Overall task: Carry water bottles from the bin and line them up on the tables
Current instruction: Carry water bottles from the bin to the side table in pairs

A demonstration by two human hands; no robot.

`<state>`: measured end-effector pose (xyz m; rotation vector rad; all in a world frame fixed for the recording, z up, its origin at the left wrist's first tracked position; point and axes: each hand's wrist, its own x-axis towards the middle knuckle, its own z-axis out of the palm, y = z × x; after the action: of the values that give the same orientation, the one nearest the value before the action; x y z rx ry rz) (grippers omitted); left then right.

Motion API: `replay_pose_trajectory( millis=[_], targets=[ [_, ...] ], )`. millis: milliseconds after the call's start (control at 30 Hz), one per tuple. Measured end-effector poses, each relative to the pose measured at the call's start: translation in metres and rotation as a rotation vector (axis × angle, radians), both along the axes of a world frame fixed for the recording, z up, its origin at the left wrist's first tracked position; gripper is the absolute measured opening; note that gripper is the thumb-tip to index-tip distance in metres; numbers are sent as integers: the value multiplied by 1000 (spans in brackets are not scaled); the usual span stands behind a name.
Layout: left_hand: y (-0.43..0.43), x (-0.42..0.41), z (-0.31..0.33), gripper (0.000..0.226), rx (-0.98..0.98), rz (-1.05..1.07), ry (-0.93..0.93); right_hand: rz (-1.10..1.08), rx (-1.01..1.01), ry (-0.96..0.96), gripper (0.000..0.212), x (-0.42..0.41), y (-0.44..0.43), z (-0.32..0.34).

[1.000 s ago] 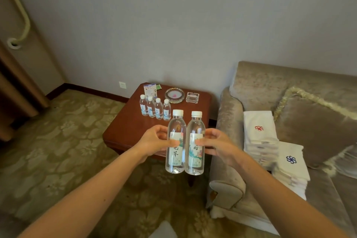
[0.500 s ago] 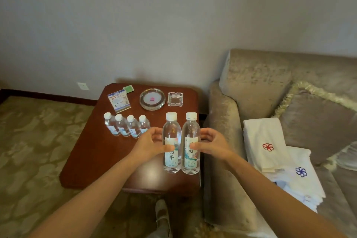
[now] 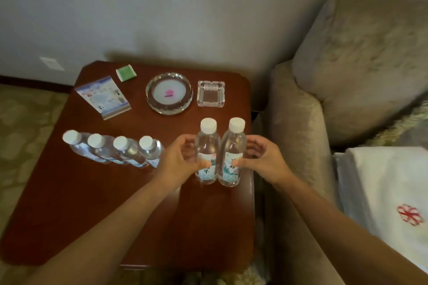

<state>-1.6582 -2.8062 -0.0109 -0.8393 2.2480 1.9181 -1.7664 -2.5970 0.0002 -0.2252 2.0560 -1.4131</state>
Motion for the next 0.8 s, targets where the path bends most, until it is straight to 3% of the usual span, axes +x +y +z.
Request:
replay_pose_trajectory(
  millis=[167, 367, 800],
  targets=[
    [-5, -11, -62, 66, -91, 6, 50, -8, -16, 60, 61, -9, -5, -60],
    [-4, -14, -93, 67, -104, -10, 114, -12, -32, 134, 68, -10, -10, -101],
    [-4, -7, -90, 74, -191, -136, 121, 172, 82, 277, 70, 7, -5, -91]
  ],
)
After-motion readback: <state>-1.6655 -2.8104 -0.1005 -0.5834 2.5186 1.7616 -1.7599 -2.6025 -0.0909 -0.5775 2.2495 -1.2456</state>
